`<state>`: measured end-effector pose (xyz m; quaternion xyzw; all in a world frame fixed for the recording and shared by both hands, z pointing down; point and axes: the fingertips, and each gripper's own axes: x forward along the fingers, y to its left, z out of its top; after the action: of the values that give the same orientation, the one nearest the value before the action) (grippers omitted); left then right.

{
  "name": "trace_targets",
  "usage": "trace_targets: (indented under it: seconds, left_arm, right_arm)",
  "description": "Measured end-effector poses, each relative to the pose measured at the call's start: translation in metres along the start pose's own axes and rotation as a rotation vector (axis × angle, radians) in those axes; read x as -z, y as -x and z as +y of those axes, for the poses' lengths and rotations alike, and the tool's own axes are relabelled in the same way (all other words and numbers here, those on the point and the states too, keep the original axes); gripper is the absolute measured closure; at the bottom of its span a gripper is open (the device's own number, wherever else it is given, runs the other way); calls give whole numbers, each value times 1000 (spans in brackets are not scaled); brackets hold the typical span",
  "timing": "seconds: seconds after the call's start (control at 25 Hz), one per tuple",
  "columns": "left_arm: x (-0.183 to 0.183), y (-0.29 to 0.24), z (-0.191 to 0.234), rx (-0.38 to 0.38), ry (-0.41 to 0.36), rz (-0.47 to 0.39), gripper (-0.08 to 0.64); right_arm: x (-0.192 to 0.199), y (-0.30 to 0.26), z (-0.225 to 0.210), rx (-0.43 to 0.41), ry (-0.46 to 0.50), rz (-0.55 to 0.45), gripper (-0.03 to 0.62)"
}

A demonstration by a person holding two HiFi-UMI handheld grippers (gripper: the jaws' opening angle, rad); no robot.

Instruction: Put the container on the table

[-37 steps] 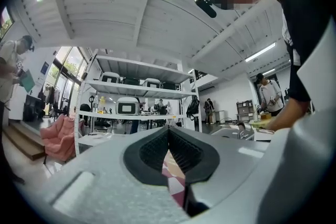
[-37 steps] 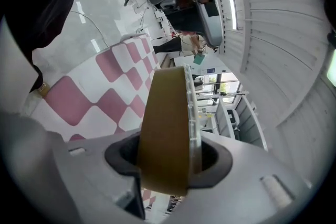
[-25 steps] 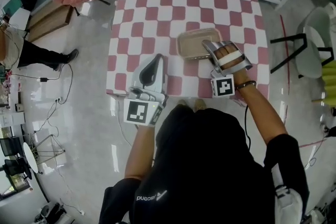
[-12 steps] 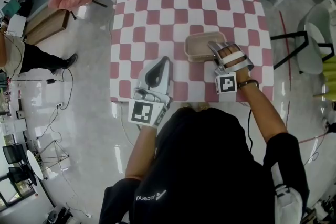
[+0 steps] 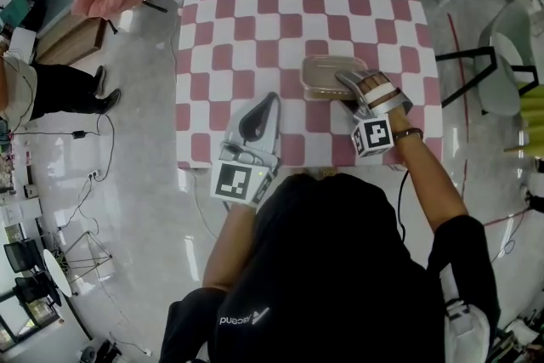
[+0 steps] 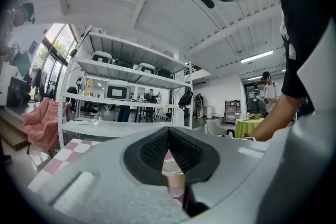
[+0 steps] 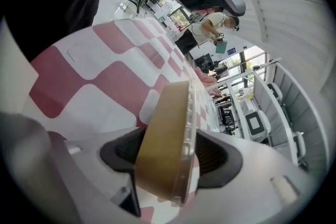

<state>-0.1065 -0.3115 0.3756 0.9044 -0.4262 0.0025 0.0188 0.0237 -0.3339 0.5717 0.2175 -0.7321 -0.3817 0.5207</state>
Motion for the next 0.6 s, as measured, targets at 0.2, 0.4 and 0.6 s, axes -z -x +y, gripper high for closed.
trace_targets:
  seconds: [0.2, 0.4, 0.6]
  left_arm:
    - [4, -7, -7, 23, 3, 6, 551]
    - [9, -15, -13, 42, 10, 11, 551]
    - [10, -19, -21, 61, 11, 14, 551]
  right_arm:
    - [-12, 10, 12, -92, -64, -81, 242]
    - [-24, 21, 22, -140, -78, -141, 195]
    - [-46, 47, -1, -63, -160, -231, 195]
